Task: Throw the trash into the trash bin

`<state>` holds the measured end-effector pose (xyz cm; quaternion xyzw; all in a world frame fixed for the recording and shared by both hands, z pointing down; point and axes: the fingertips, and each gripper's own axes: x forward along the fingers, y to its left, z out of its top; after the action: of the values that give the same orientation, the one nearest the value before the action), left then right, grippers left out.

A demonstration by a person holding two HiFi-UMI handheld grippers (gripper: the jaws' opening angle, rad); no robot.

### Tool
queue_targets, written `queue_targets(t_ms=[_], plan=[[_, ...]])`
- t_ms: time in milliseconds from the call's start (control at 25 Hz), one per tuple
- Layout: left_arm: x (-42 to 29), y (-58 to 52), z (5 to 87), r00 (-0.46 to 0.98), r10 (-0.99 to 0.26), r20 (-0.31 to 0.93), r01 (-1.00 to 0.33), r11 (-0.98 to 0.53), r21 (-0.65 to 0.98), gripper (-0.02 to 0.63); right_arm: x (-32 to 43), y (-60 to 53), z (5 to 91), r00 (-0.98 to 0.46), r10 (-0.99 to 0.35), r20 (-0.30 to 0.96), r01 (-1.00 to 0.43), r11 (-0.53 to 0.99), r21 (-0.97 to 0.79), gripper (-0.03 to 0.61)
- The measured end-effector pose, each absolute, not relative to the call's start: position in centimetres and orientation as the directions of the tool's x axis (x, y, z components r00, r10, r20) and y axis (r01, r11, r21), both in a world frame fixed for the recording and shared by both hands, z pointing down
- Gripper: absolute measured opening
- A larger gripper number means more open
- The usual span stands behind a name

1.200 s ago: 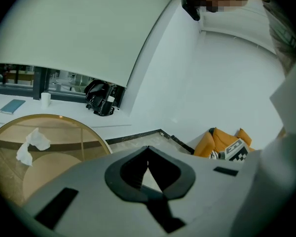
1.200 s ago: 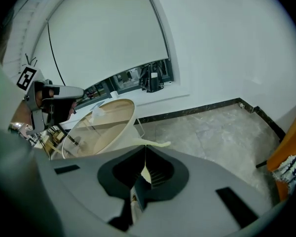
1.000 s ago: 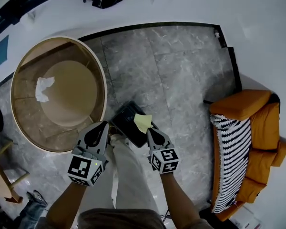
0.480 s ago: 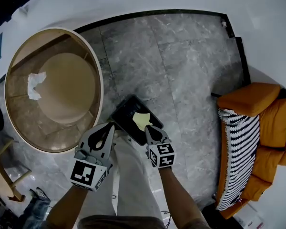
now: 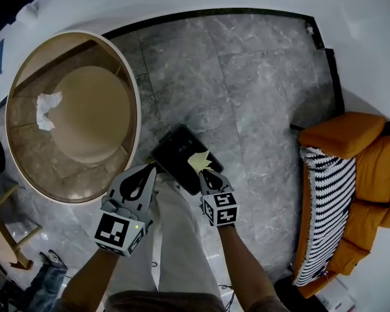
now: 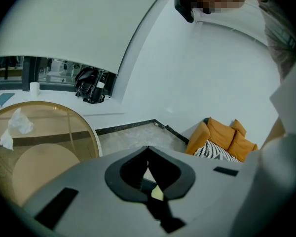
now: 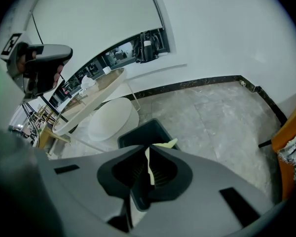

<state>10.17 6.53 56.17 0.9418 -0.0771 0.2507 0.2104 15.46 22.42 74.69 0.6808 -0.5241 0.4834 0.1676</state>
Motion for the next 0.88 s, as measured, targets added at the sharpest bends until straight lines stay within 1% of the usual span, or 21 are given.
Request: queue_targets(t_ms=[40, 80, 120, 160, 240, 560, 800, 880], plan=[[10.2, 6.6, 56.2, 0.862, -0.039, 0.505, -0.252, -0.897, 0.362, 0.018, 15.4, 22.5, 74.8, -0.019, -0.548, 0.836, -0.877, -0.393, -0.277, 0.034], [10.2, 6.6, 56.2, 0.863, -0.037, 0.504, -0.251, -0.897, 0.364, 0.018, 15.4, 22.5, 74.8, -0.021, -0.545, 0.838, -0.877, -0.393, -0.277, 0.063], [10.2, 6.7, 56.2, 0.863, -0.037, 0.503, -0.250, -0.897, 0.364, 0.018, 15.4, 22.5, 74.9, -0.022, -0.542, 0.840, -0.876, -0.395, -0.278, 0.107], [10.2, 6.6, 56.2, 0.864, -0.037, 0.503, -0.251, -0.897, 0.364, 0.018, 15.4, 22.5, 74.9, -0.023, -0.540, 0.841, -0.875, -0.396, -0.278, 0.132], [10.3, 6.5, 56.1, 0.863, -0.043, 0.503, -0.257, -0.895, 0.364, 0.018, 15.5, 22.3, 74.9, -0.027, -0.540, 0.841, -0.876, -0.393, -0.280, 0.137], [9.6, 5.8, 55.7, 0.861, -0.063, 0.505, -0.278, -0.889, 0.363, 0.018, 15.7, 21.5, 74.4, -0.036, -0.545, 0.838, -0.884, -0.374, -0.281, 0.134], [8.6, 4.4, 54.7, 0.858, -0.101, 0.503, -0.315, -0.878, 0.360, 0.018, 16.1, 19.1, 72.8, -0.051, -0.569, 0.821, -0.906, -0.319, -0.277, 0.074], [8.2, 3.7, 54.3, 0.855, -0.123, 0.503, -0.335, -0.872, 0.357, 0.018, 16.1, 17.8, 72.0, -0.065, -0.585, 0.809, -0.915, -0.289, -0.282, 0.044]])
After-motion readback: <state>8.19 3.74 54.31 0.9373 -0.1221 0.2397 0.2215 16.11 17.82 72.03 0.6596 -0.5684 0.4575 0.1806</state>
